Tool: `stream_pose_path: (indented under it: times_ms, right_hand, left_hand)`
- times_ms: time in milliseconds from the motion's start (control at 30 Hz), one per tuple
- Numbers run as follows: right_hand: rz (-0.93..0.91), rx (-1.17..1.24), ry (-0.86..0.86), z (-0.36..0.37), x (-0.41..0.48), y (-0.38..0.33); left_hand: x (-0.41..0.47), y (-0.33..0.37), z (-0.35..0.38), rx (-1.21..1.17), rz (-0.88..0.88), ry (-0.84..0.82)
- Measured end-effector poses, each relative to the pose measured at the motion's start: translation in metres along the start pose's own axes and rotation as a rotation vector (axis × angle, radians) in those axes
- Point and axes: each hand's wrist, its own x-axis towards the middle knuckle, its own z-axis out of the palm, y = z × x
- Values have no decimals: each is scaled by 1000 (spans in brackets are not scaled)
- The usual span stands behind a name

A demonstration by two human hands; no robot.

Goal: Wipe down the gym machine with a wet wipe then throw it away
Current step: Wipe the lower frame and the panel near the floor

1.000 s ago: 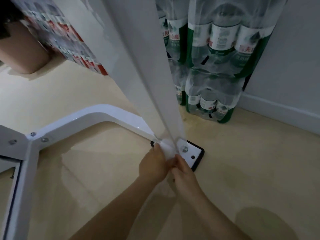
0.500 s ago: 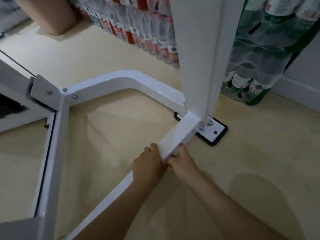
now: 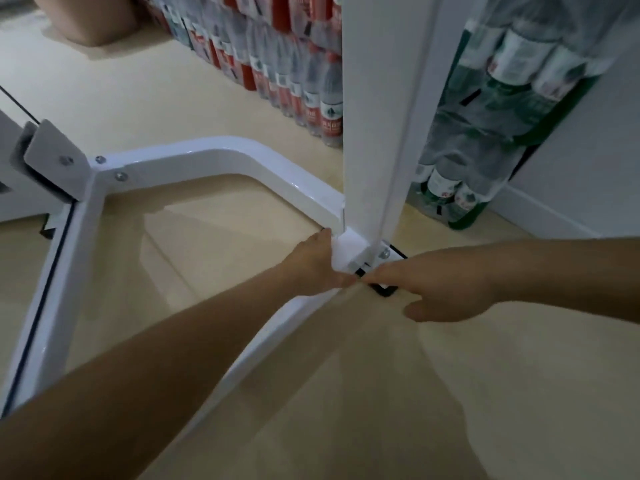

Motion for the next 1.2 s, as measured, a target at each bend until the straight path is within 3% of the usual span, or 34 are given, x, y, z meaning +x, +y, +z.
stream_pose_path:
  times_ms: [100, 167, 233, 334, 434, 500, 700, 834, 967, 1034, 1201]
  right_hand:
    - [-72, 142, 277, 27, 33, -1]
    - [-93, 53, 358, 54, 59, -10]
    - [-100, -39, 460, 72, 88, -19]
    - [-100, -19, 665, 78, 130, -15]
    - [-233, 130, 931, 81, 148, 0]
    - [-259, 216, 1045, 89, 148, 18]
    - [35, 527, 1081, 136, 125, 56]
    - [46, 336, 969, 160, 147, 63]
    - [82, 160, 854, 177, 155, 69]
    - [141, 116, 764, 182, 151, 71]
    - [270, 145, 826, 183, 134, 79]
  left_hand:
    - [-20, 6, -36, 397, 167, -3]
    - [-33, -1, -52, 783, 252, -95]
    - [-44, -5, -52, 977, 245, -193]
    - [-52, -6, -20, 788, 62, -194]
    - [-54, -15, 27, 500, -81, -15]
    - [-58, -15, 58, 446, -117, 94]
    - [-54, 23, 115, 556, 49, 189]
    - [-39, 35, 115, 632, -85, 104]
    - [-24, 56, 118, 280, -27, 68]
    - [-4, 55, 126, 214, -16, 55]
    - [45, 30, 146, 433, 26, -76]
